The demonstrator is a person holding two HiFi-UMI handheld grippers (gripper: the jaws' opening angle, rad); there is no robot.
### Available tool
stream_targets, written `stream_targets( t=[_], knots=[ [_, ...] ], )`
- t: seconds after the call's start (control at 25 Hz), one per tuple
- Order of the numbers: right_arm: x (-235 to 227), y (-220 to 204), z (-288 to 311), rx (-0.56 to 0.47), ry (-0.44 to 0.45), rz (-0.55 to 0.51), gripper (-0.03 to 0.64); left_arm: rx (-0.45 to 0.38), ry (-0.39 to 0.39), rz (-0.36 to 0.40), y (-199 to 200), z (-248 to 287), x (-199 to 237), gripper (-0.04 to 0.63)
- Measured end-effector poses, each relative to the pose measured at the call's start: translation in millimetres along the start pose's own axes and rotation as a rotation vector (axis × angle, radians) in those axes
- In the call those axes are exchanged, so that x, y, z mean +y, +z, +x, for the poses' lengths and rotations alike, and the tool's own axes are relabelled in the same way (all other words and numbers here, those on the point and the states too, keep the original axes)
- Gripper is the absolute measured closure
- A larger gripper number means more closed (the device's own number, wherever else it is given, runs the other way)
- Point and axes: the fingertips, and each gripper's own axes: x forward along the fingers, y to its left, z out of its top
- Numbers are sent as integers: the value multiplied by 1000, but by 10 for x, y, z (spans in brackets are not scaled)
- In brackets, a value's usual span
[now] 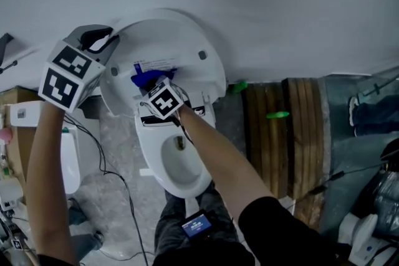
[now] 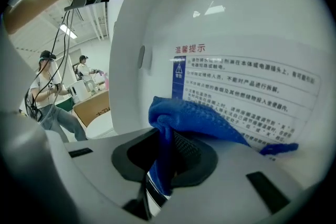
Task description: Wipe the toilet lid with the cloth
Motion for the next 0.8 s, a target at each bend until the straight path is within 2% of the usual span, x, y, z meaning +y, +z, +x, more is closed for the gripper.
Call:
stream_targets(
  t=[0.2, 0.36, 0.6, 0.8],
  knots=[
    [-185, -188, -138, 47, -40, 19, 549, 2, 1, -2, -4, 2, -13, 509],
    [-331, -153, -337, 48, -78, 12, 549, 8, 5, -9, -16, -2, -6, 509],
    [-466, 147, -674, 14, -124, -20, 549, 18, 7, -16, -22, 10, -18, 509],
    [-462, 609, -930, -55, -140, -68, 549, 21, 16, -32, -39, 3, -3, 509]
  ],
)
